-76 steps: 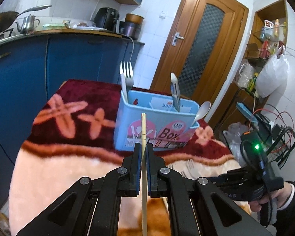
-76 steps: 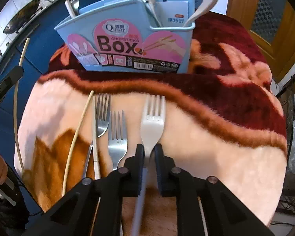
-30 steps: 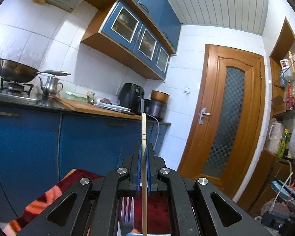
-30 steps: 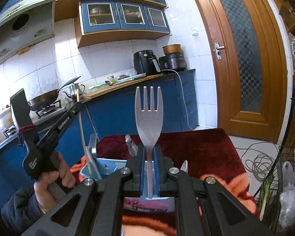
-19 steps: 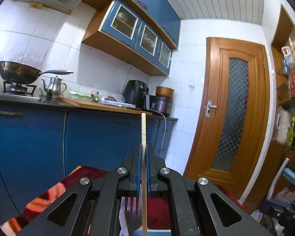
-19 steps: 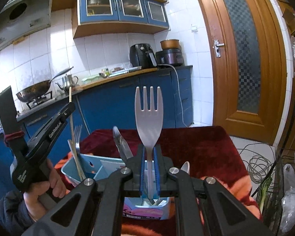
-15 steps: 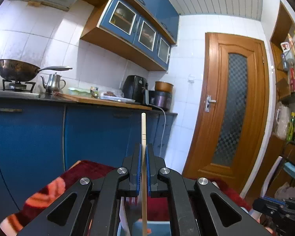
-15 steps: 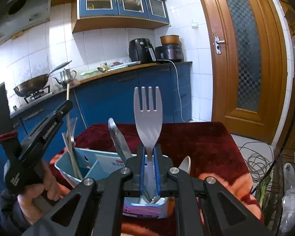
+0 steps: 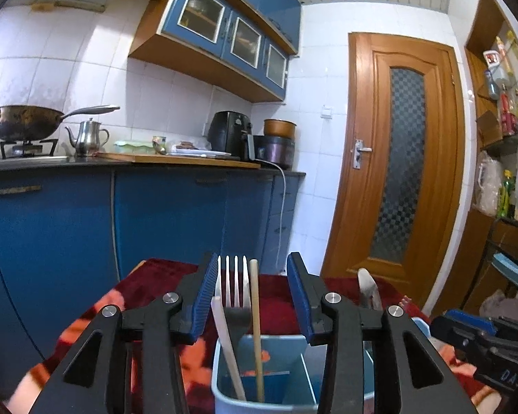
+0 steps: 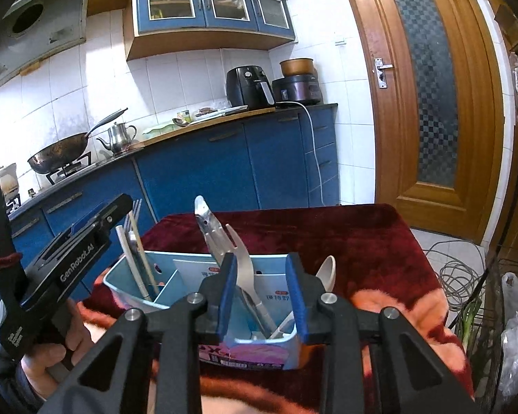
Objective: Organize utensils
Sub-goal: 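Carry the chopstick and white-handled fork over the blue holder and open both grippers, then move both tools back over the remaining forks and chopstick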
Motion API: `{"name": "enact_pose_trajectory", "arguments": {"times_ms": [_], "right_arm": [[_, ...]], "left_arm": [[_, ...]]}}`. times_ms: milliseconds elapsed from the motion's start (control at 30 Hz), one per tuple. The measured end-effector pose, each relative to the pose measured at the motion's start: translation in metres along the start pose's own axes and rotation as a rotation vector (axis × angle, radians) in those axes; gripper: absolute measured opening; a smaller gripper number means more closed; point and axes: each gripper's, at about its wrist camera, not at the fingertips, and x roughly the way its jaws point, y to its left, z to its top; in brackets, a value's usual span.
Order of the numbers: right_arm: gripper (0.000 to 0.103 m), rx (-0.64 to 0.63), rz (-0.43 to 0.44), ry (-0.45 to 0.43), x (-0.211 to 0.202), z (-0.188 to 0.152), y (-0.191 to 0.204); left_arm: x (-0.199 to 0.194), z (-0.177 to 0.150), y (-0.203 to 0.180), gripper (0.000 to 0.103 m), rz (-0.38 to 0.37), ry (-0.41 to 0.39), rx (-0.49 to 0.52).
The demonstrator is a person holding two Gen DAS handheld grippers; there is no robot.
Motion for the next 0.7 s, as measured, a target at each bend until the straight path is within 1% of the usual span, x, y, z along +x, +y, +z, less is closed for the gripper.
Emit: {"name": "enact_pose_trajectory", "arguments": {"times_ms": [267, 567, 700], "right_arm": [[0.035, -0.001, -0.004, -0.011, -0.025, -0.005, 0.006], [0.039, 0.008, -0.001, -0.008, -0.058, -0.017, 0.014], [0.041, 0.022, 0.003, 0.003, -0.071, -0.024, 0.018]], "left_arm": [[-0.030, 0.006, -0.003, 0.043, -0.045, 0.070, 0.031], [-0.068, 0.006, -0.001, 0.043, -0.047, 0.152, 0.069], [-0.081, 0.004, 0.002, 0.043, -0.051, 0.202, 0.082]]}}
